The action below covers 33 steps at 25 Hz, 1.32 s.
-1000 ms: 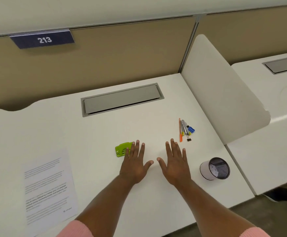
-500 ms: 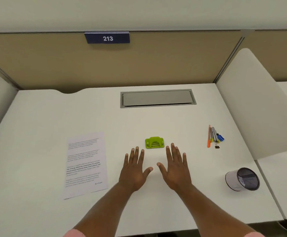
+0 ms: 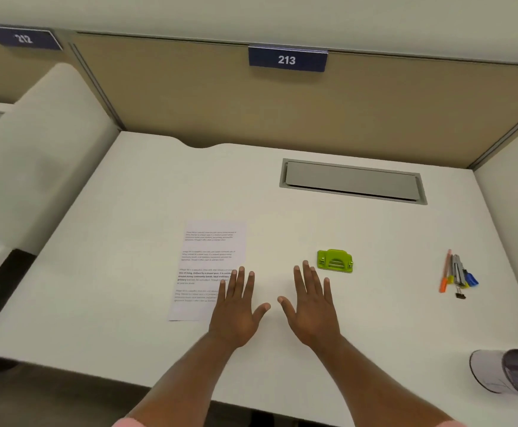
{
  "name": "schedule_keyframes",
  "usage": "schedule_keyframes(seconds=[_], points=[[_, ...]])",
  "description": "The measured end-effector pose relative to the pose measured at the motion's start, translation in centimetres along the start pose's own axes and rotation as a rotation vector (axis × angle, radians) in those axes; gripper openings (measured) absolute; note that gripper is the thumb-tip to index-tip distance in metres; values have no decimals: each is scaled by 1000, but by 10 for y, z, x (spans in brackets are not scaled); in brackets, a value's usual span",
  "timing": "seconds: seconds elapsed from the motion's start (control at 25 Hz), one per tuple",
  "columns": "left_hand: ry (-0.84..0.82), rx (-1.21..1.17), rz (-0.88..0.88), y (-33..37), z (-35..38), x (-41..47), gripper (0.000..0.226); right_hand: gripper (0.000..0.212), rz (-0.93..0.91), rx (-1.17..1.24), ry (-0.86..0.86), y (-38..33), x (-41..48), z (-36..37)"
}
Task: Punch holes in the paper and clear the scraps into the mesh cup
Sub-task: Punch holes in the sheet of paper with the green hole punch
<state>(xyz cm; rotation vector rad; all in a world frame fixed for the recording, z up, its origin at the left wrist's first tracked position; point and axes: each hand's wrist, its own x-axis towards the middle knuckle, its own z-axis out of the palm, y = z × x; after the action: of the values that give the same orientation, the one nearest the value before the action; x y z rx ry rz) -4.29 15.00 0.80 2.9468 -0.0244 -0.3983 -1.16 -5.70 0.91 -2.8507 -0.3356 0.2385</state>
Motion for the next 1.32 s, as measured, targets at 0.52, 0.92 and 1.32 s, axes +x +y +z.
schedule_keyframes(seconds=[0.52, 0.92, 1.32], points=[[40, -123, -380, -89, -3, 4, 88, 78, -142, 42, -92, -83, 61, 41], [78, -289, -593, -121, -3, 32, 88, 77, -152, 76, -180, -104, 89, 69], [106, -439, -732, -121, -14, 52, 75, 77, -162, 13, -211, -98, 85, 82]])
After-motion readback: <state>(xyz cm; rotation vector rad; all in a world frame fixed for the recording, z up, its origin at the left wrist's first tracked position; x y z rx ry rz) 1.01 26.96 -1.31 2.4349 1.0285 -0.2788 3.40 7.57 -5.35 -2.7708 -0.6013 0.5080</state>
